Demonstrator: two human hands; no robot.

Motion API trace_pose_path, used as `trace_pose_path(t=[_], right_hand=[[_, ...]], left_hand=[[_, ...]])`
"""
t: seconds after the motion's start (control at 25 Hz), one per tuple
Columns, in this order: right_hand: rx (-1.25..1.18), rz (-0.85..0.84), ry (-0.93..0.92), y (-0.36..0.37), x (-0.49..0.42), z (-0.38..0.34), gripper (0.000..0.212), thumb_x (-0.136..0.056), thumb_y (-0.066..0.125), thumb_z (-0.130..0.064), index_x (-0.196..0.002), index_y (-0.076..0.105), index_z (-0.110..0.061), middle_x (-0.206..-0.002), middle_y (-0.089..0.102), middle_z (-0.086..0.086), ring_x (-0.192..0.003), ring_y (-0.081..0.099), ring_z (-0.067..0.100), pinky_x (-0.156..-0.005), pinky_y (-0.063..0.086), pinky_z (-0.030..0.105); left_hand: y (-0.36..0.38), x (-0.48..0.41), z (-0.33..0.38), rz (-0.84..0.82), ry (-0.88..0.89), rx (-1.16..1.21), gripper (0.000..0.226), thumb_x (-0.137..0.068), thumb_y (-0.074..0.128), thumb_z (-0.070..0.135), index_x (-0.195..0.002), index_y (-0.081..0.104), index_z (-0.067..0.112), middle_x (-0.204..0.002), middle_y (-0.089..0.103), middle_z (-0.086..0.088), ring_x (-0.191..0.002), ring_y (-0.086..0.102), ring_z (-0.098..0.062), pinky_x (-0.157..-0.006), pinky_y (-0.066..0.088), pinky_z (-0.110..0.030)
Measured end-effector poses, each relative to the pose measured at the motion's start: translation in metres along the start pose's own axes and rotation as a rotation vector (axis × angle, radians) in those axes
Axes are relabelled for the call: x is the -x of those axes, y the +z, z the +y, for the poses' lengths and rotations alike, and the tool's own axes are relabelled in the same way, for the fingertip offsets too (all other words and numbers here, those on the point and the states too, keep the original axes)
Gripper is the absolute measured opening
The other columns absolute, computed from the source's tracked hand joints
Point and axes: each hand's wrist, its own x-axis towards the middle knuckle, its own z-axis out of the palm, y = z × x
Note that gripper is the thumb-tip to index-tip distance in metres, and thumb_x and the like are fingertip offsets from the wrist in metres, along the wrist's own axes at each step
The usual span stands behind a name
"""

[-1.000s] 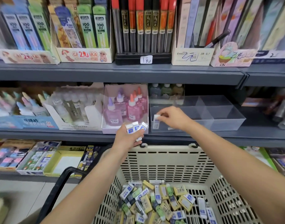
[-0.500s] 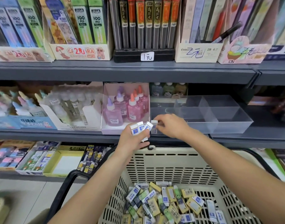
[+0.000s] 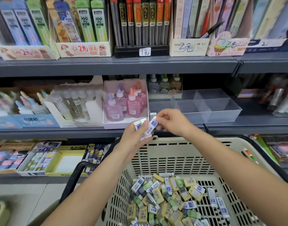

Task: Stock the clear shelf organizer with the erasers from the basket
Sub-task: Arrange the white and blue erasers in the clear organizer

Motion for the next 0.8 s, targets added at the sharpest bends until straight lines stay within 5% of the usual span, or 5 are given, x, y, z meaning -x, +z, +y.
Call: trace_pose_path(t=[0.12, 0.24, 0.36, 0.56, 0.8], right_hand=[[-0.114, 0.165, 0.006, -0.024, -0.010, -0.007, 0.015, -0.090, 0.057, -0.013, -0.076, 0.057, -0.019, -0.074, 0.068, 0.000, -0.060, 0.067, 0.005, -0.059, 0.054, 0.022], [0.160, 0.313, -0.045, -0.043, -0.034, -0.004, 0.007, -0.089, 0.060, -0.022, -0.082, 0.060, -0.020, -0.079, 0.070, 0.001, -0.070, 0.067, 0.008, -0.065, 0.051, 0.021], [0.406, 0.207, -0.049, -0.038, -0.059, 0.004, 0.012, -0.088, 0.061, -0.023, -0.096, 0.066, -0.017, -0.087, 0.072, 0.003, -0.084, 0.066, 0.015, -0.077, 0.049, 0.025], [0.483, -0.062, -0.078, -0.018, -0.078, 0.017, 0.018, -0.089, 0.059, -0.029, -0.100, 0.070, -0.020, -0.104, 0.069, -0.002, -0.092, 0.061, 0.011, -0.080, 0.043, 0.020], [0.582, -0.075, -0.177, -0.019, -0.073, 0.020, 0.027, -0.095, 0.048, -0.029, -0.108, 0.068, -0.016, -0.110, 0.069, -0.001, -0.098, 0.061, 0.015, -0.081, 0.042, 0.022]], left_hand=[[-0.009, 0.005, 0.008, 0.075, 0.031, -0.051, 0.016, -0.095, 0.046, 0.005, -0.102, 0.058, 0.013, -0.095, 0.069, -0.008, -0.088, 0.067, -0.018, -0.072, 0.056, -0.029], [-0.016, 0.010, 0.007, 0.088, 0.065, -0.129, 0.020, -0.093, 0.048, 0.001, -0.094, 0.059, 0.017, -0.095, 0.068, -0.007, -0.090, 0.066, -0.019, -0.075, 0.056, -0.030], [-0.017, 0.005, -0.001, 0.117, 0.061, -0.108, 0.018, -0.092, 0.052, 0.002, -0.093, 0.061, 0.018, -0.096, 0.068, -0.008, -0.094, 0.066, -0.020, -0.073, 0.057, -0.028], [-0.022, -0.014, -0.012, 0.143, 0.065, -0.049, 0.015, -0.091, 0.055, 0.005, -0.098, 0.062, 0.016, -0.098, 0.070, -0.008, -0.094, 0.067, -0.019, -0.072, 0.057, -0.026], [-0.016, -0.029, -0.012, 0.120, 0.055, -0.044, 0.023, -0.089, 0.051, -0.005, -0.092, 0.064, 0.014, -0.081, 0.073, -0.003, -0.082, 0.070, -0.014, -0.070, 0.058, -0.025]])
